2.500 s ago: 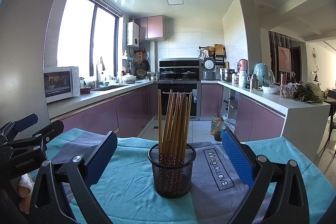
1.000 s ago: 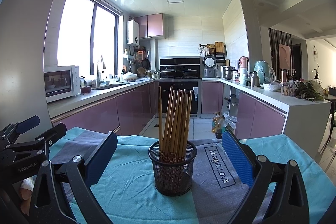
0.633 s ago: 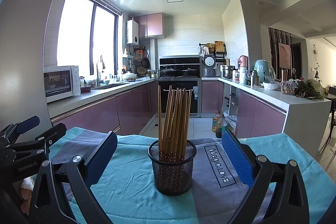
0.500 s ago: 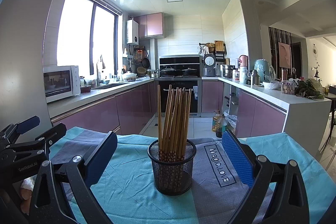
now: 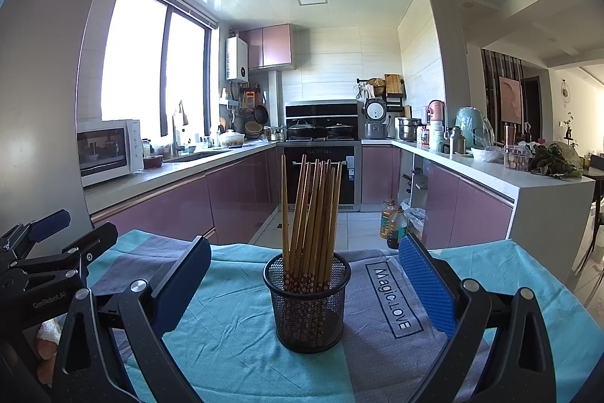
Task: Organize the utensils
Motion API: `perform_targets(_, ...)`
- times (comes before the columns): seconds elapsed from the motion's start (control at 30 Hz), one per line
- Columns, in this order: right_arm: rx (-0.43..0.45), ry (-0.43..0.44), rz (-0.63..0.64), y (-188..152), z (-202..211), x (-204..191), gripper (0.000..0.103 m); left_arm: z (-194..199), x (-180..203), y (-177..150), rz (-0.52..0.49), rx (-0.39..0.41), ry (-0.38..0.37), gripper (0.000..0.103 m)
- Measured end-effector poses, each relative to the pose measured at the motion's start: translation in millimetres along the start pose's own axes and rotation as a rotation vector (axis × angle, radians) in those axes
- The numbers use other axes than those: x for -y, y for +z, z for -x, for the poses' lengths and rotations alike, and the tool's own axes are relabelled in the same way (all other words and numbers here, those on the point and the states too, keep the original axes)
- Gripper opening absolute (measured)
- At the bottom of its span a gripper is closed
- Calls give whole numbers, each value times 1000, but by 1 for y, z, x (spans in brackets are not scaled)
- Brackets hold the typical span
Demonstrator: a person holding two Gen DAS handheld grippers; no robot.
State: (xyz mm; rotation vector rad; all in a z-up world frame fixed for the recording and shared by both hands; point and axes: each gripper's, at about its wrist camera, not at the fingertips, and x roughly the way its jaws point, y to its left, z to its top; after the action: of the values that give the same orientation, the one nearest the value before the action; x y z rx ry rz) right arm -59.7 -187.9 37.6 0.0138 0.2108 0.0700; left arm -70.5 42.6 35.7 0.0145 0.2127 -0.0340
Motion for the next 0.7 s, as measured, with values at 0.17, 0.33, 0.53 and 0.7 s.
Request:
perform_targets(0.17, 0, 1, -1, 1, 0, 0, 96, 1, -1, 0, -1, 0, 0, 97)
perform_targets(0.33, 0, 2, -1, 0, 0, 0, 96, 0, 0, 0, -1, 0, 0, 97)
perform_targets(0.53, -1, 1, 0, 1, 0, 0, 96, 0, 0, 1, -1, 1, 1, 97)
perform_targets(0.7, -3, 1, -1, 2, -1, 0, 96, 0, 0, 2, -5, 4, 7, 97)
